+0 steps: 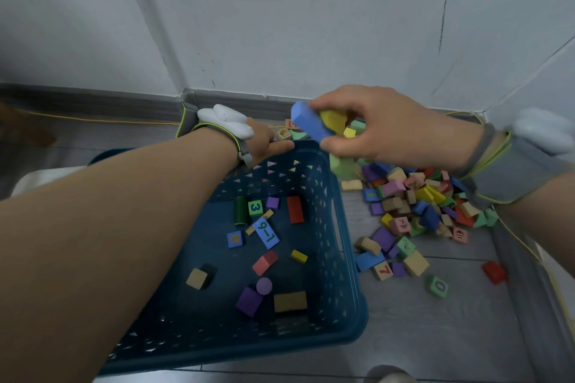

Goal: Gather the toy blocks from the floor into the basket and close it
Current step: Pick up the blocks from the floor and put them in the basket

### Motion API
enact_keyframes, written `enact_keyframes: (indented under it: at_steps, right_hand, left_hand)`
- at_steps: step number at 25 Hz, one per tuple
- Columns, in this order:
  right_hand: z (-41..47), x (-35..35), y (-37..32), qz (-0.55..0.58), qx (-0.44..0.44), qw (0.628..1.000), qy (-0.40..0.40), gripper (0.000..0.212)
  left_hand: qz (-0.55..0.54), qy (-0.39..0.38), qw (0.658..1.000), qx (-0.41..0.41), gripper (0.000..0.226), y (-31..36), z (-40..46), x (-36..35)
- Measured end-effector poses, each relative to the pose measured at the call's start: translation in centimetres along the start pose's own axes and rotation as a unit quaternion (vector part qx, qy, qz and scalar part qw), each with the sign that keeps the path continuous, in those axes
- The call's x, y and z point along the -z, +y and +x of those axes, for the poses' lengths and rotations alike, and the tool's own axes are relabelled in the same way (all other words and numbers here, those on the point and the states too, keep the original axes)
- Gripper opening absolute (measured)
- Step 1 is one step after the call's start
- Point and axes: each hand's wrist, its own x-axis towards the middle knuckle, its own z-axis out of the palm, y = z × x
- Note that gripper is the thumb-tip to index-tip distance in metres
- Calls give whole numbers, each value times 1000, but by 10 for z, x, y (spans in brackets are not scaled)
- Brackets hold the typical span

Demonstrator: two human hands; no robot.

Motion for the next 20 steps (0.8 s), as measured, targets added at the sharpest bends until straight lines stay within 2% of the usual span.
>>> enact_keyframes:
  at_steps: [3, 6, 8, 10, 12, 13, 14, 16, 18, 19, 20]
  right_hand:
    - [-2, -24, -10, -91, 47, 990, -92, 49]
    - [0, -53, -6, -134, 73, 981, -116, 41]
    - [1, -57, -1, -117, 82, 988, -55, 29]
    - [1, -56, 9, -66, 65, 992, 88, 14]
    - [-4, -61, 32, 3, -12, 977, 215, 7]
    - [-10, -65, 50, 12, -70, 971, 230, 7]
    - [-19, -73, 70, -10, -130, 972, 193, 10]
    - [-46, -97, 104, -97, -236, 967, -6, 26]
    - [-80, -124, 119, -175, -266, 926, -201, 51]
    - [-95, -136, 120, -217, -260, 907, -250, 61]
    - [-107, -146, 121, -253, -246, 897, -267, 70]
  left_hand:
    - [29, -18, 999, 3, 23, 0, -2, 1]
    - [-2, -2, 1000, -8, 33, 1, -6, 2]
    - [12, 12, 1000, -20, 35, 0, -6, -1]
    - [14, 26, 999, -14, 50, 0, -9, -4]
    - [8, 29, 999, -14, 55, 5, -10, -3]
    - [5, 26, 999, -21, 55, 9, -11, -2]
    - [-1, 21, 999, -26, 54, 13, -11, -1]
    - [-15, 21, 999, -32, 54, 19, -13, 3]
    - [2, 15, 999, -44, 47, 25, -13, 7]
    - [16, 8, 998, -52, 41, 29, -13, 8]
    - [20, 8, 998, -57, 36, 33, -13, 9]
